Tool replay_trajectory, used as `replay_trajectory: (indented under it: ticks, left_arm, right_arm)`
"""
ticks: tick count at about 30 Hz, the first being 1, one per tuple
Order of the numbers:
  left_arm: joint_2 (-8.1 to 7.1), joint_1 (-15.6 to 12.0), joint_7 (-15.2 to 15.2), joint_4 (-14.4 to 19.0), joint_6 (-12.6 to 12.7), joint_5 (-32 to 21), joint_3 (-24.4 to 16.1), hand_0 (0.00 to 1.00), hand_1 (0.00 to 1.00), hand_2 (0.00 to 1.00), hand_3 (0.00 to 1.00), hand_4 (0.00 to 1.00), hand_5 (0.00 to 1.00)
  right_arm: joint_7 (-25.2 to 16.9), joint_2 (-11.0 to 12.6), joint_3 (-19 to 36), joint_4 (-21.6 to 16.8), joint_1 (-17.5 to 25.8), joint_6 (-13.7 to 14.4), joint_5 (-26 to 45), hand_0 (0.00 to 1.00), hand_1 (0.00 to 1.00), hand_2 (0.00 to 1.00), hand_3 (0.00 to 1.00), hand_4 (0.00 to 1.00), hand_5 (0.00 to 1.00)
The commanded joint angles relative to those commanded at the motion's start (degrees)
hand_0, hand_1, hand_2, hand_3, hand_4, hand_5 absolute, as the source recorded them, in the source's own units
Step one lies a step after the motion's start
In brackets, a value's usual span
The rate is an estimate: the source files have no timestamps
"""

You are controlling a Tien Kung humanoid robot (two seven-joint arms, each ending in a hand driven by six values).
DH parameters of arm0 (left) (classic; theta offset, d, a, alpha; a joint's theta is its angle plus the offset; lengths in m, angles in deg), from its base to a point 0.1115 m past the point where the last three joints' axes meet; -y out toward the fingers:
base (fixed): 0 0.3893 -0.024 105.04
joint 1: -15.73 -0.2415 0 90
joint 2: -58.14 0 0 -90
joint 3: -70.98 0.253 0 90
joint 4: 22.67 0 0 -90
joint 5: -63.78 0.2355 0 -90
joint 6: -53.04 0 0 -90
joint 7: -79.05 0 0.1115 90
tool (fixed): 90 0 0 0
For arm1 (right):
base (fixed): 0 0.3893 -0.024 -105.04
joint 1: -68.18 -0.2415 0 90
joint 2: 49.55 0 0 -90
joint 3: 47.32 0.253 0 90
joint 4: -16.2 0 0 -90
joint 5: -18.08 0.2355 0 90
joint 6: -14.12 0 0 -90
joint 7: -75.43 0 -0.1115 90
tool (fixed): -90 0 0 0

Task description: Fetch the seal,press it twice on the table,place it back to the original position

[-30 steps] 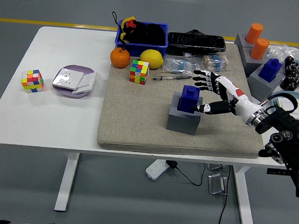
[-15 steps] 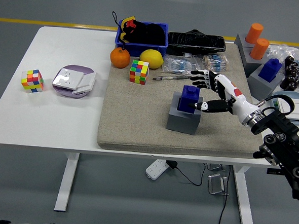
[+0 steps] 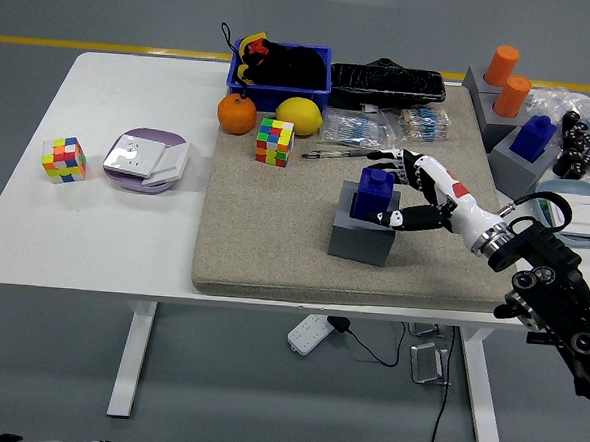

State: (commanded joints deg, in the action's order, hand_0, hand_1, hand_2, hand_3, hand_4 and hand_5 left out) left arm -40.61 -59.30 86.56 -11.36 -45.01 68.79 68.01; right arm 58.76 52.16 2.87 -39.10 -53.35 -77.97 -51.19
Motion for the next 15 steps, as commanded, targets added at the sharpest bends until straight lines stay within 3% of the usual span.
replay_trajectory:
  ticks: [4, 5, 10, 11, 15]
  left_arm:
    - [-0.03, -0.02, 0.03, -0.02, 0.02, -0.18, 0.29, 0.819, 0.816, 0.788, 0.837, 0.800, 0.408]
    - [-0.06, 0.00, 0.01, -0.01, 0.02, -0.10, 0.20, 0.819, 0.816, 0.788, 0.837, 0.800, 0.407]
    - [-0.12, 0.08, -0.01, 0.03, 0.01, -0.03, 0.17, 0.819, 0.816, 0.788, 0.837, 0.800, 0.407]
    - [-0.13, 0.09, -0.01, 0.03, 0.01, -0.05, 0.21, 0.819, 0.816, 0.788, 0.837, 0.799, 0.404]
    - [-0.20, 0.08, -0.01, 0.04, 0.01, -0.15, 0.40, 0.819, 0.816, 0.788, 0.837, 0.799, 0.404]
  right_arm:
    - [-0.18, -0.01, -0.37, 0.14, -0.09, 1.37, -0.24, 0.673, 0.584, 0.611, 0.689, 0.855, 0.002]
    - [-0.22, 0.01, -0.58, 0.24, -0.10, 1.92, -0.30, 0.564, 0.459, 0.468, 0.553, 0.744, 0.002]
    - [-0.59, 0.09, -1.37, 0.39, -0.04, 3.41, -0.02, 0.564, 0.459, 0.468, 0.553, 0.744, 0.002]
    - [-0.63, 0.09, -1.50, 0.39, -0.05, 3.55, 0.01, 0.527, 0.404, 0.421, 0.476, 0.706, 0.002]
    - [-1.02, 0.05, -2.21, 0.53, -0.15, 4.47, 0.27, 0.527, 0.404, 0.421, 0.476, 0.706, 0.002]
